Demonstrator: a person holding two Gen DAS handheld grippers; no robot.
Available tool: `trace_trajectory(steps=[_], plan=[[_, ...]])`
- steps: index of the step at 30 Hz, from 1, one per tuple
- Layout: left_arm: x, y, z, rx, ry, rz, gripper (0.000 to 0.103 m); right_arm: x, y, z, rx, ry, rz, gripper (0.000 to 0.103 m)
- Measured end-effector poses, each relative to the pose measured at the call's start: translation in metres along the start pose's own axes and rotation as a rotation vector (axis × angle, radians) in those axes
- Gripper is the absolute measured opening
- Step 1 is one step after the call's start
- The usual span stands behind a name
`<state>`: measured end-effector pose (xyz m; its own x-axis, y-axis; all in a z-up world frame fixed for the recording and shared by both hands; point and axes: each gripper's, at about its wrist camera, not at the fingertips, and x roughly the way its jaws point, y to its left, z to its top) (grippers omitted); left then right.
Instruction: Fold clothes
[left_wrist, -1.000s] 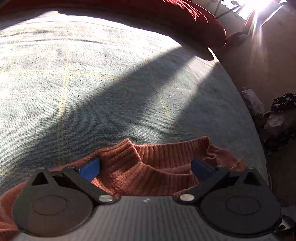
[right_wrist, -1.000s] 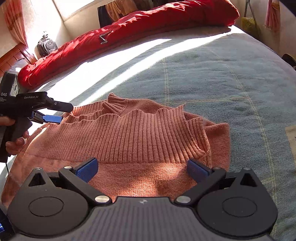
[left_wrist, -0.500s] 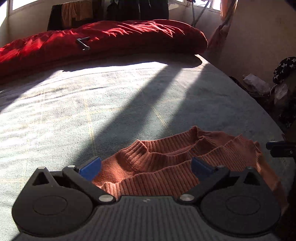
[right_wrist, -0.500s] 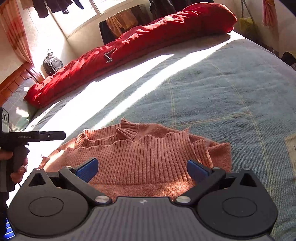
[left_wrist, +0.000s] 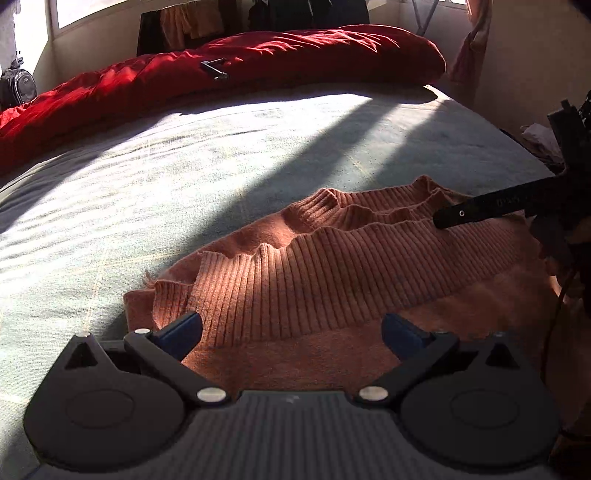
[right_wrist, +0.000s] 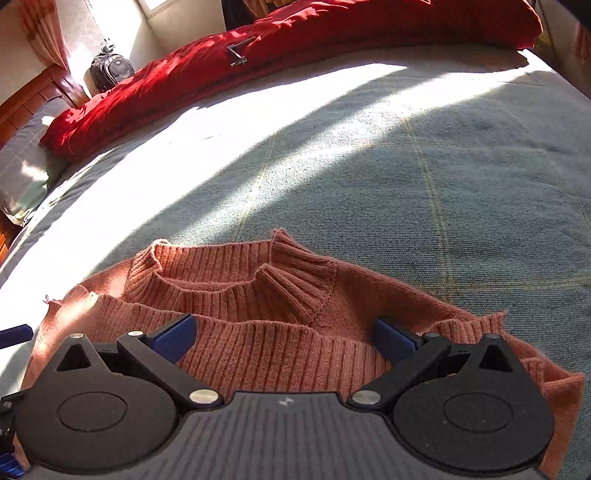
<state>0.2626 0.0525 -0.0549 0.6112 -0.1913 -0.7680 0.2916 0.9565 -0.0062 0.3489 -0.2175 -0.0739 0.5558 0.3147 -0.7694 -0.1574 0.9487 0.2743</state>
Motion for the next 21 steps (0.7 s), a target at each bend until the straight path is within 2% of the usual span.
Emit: trace_trajectory(steps=[4,9,13,18,21], plan=[[0.013,0.004,-0.006,-0.015,0.036,-0.015,0.103,0.008,0.0,-0.001,-0.031,-0.052,-0.05,0.103],[0.024,0.006,-0.009,-0.034,0.041,-0.034,0.103,0.011,-0.012,0.007,0.065,-0.068,-0.031,0.103],[0.029,0.011,-0.01,-0.044,0.033,-0.063,0.103,0.012,-0.013,0.004,0.06,-0.081,-0.029,0.103],[0.031,0.015,-0.005,-0.036,0.046,-0.087,0.103,0.008,-0.008,0.008,0.028,-0.06,-0.036,0.103],[0.019,0.022,0.001,-0.062,0.032,-0.061,0.103,-0.01,-0.007,0.013,0.089,-0.042,-0.016,0.103]])
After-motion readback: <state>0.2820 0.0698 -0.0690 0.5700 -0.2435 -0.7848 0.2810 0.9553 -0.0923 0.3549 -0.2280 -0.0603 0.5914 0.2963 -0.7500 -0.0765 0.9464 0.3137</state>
